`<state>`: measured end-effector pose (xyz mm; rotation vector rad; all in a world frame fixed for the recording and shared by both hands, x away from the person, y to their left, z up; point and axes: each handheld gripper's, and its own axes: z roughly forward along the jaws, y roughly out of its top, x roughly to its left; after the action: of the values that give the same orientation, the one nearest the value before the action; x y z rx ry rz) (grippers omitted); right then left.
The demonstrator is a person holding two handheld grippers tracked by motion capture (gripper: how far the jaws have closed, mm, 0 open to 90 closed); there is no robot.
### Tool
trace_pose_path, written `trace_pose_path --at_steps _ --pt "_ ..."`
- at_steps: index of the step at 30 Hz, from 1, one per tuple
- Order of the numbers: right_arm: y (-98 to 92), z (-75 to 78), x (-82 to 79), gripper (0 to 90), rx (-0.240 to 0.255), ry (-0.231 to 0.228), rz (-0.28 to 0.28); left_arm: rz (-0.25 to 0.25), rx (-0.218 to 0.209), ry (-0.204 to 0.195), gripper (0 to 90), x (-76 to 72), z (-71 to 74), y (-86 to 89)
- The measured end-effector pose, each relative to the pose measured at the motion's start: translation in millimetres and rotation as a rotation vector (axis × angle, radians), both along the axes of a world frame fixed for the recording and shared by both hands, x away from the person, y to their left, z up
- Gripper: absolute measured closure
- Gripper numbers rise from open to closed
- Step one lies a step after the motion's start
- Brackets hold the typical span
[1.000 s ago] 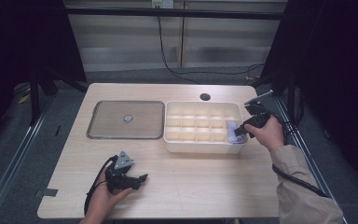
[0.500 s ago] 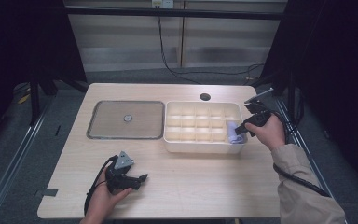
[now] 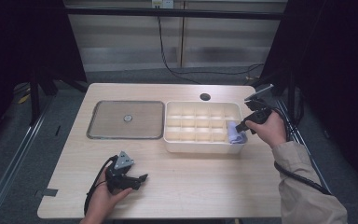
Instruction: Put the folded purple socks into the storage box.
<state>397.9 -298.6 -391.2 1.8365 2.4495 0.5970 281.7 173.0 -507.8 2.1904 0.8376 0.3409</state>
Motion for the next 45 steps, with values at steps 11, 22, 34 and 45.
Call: trace_pose_path --at_steps 11,22,34,45 --pt "3.8 6.6 3.9 63.9 -0.021 0.006 0.011 -0.001 0.005 0.005 20.3 -0.1 0.4 0.2" --pt "10.7 16.4 7.7 64.9 -0.04 0.002 0.03 -0.001 0.003 0.005 20.3 0.0 0.3 0.2" --pt "13.6 19.7 9.4 71.7 -0.048 0.019 0.039 -0.001 0.004 0.005 20.3 -0.1 0.4 0.2" --pt "20.3 18.4 13.1 82.2 -0.057 0.035 0.056 -0.001 0.003 0.005 20.3 0.0 0.4 0.2"
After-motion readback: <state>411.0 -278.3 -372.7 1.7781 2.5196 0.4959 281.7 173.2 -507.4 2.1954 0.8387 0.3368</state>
